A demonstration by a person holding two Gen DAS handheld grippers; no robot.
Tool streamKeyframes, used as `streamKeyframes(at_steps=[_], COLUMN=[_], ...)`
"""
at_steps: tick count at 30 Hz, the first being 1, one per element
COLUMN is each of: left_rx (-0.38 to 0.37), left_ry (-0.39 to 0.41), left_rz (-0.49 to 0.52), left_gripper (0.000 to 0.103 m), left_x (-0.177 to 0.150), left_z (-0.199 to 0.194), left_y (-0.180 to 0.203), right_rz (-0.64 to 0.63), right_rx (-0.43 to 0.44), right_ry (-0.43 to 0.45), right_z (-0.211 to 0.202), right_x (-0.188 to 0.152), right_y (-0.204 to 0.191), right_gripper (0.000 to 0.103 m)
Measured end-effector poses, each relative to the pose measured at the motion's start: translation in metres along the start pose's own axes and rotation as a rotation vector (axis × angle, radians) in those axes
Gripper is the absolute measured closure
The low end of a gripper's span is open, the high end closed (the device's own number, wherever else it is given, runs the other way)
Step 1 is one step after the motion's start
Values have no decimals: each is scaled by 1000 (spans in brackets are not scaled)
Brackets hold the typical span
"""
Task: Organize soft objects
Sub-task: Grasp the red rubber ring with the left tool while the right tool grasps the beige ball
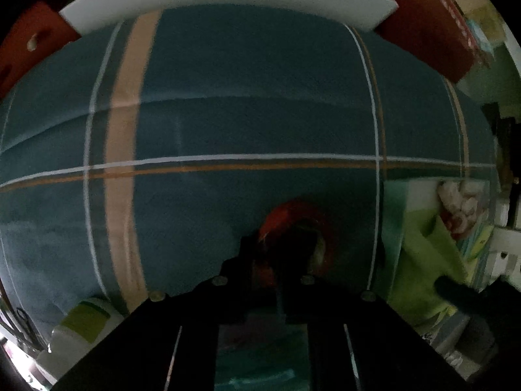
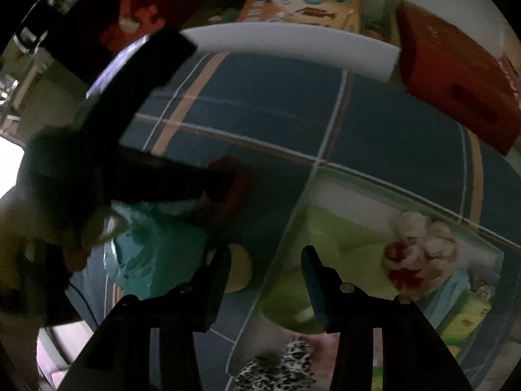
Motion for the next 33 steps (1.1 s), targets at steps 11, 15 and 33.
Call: streamKeyframes(at_steps=[11,15,33], left_rx=[-14,-32,-40], left_ry=[48,58,62], left_rz=[-75,-90,-114], left_gripper=[91,91,91], left_x=[-10,-11,-25], left_z=[-23,-28,-34], left_y=[-45,-43,-71], right_rz=[-62,-88,-160], right_rx=[29,38,0], right_ry=[-61,-79,-117], right_z=[30,40,67], right_x=[-12,-16,-26], right_y=[-24,-33,-43], right_gripper=[54,54,54])
Point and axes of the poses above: each gripper's, at about its wrist camera, not at the fingertips, and z roughly the way its jaws point, y to its right, x to its top, the point moved 7 cm from there along z, roughly the way its jaws point, and after that the axes turned 5 degrees about -z, right-handed, at the moved point
